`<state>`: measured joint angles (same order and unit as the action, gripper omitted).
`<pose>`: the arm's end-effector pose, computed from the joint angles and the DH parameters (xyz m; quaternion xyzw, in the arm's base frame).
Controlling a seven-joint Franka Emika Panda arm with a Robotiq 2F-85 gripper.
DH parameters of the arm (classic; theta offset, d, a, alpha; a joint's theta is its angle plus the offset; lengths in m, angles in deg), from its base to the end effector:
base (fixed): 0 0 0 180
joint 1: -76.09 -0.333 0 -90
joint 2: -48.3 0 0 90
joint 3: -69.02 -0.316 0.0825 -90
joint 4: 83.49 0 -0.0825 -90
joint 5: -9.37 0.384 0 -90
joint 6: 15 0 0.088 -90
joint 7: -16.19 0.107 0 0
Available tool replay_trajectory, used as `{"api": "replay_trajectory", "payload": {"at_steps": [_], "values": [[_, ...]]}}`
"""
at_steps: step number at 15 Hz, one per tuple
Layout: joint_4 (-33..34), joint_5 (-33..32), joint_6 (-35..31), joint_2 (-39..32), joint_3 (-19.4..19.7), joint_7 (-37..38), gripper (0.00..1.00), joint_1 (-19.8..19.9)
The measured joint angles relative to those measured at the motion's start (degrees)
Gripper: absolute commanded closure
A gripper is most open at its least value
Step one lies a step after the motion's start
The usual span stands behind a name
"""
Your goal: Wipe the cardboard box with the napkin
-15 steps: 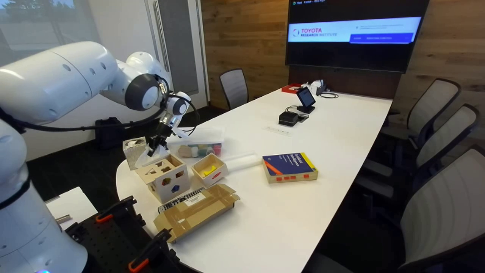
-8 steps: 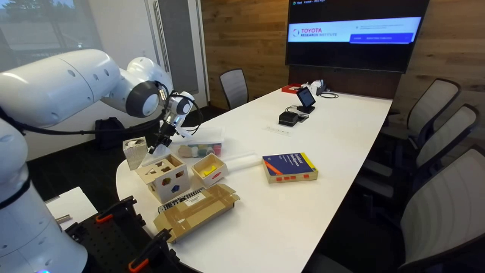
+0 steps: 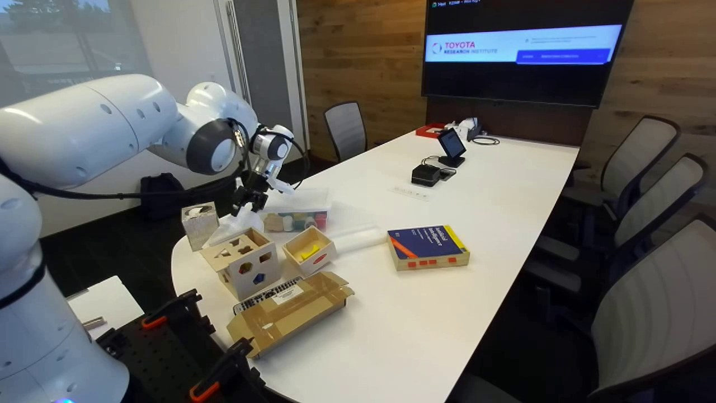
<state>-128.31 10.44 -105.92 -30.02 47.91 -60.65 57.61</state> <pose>0.6179 0.3728 0.0670 -0.5740 -0.7527 0.1556 0.2825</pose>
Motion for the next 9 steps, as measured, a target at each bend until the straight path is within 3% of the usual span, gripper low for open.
{"api": "replay_trajectory", "payload": {"at_steps": [9], "values": [[-0.2,-0.8,-14.5,6.7,6.7,16.4,0.0,0.9]]}}
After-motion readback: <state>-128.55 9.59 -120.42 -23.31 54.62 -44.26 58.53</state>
